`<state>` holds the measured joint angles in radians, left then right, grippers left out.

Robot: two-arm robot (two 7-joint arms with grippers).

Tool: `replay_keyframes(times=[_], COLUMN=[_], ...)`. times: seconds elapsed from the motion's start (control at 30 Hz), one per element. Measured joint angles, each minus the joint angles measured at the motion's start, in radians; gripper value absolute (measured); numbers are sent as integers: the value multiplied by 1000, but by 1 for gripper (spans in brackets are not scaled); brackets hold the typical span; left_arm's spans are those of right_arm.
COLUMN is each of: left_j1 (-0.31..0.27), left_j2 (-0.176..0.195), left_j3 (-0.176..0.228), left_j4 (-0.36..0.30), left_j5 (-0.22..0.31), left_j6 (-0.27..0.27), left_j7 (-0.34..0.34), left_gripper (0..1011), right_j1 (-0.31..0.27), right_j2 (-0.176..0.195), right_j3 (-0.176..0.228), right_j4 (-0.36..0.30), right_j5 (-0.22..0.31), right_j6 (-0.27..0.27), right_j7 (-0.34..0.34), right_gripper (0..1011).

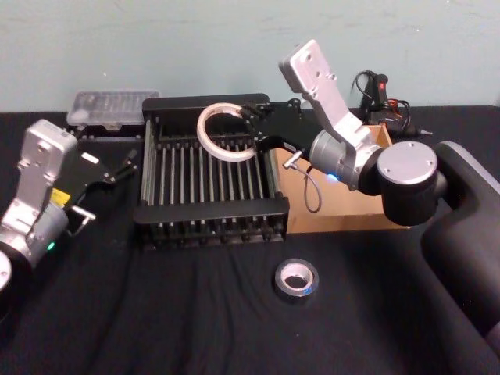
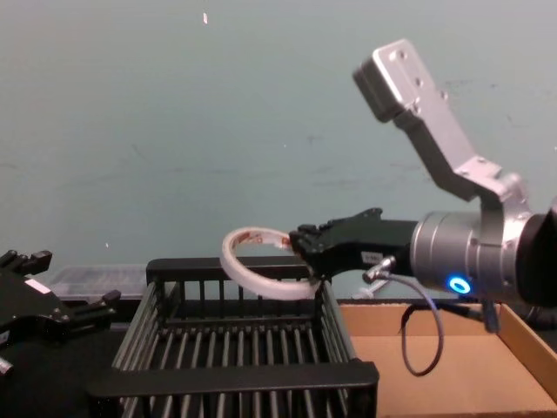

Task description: Pick up the white tape and place it into the black box , Pick up the silver tape and place it into the brown box.

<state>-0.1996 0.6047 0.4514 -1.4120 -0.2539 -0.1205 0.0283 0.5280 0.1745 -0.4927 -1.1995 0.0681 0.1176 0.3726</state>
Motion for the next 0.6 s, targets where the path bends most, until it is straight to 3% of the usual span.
replay_keyframes(times=[0.6], left_j1=[0], left_j2=[0], left_j3=[0], left_j4=[0], left_j5=[0], left_j6=[0], left_j7=[0], left_gripper=[1001], right_j1=[11], right_j2=[-29], right_j3=[-19], right_j4=[63], right_j5=[-40], right_j6=[12], right_j7=[7], right_gripper=[71])
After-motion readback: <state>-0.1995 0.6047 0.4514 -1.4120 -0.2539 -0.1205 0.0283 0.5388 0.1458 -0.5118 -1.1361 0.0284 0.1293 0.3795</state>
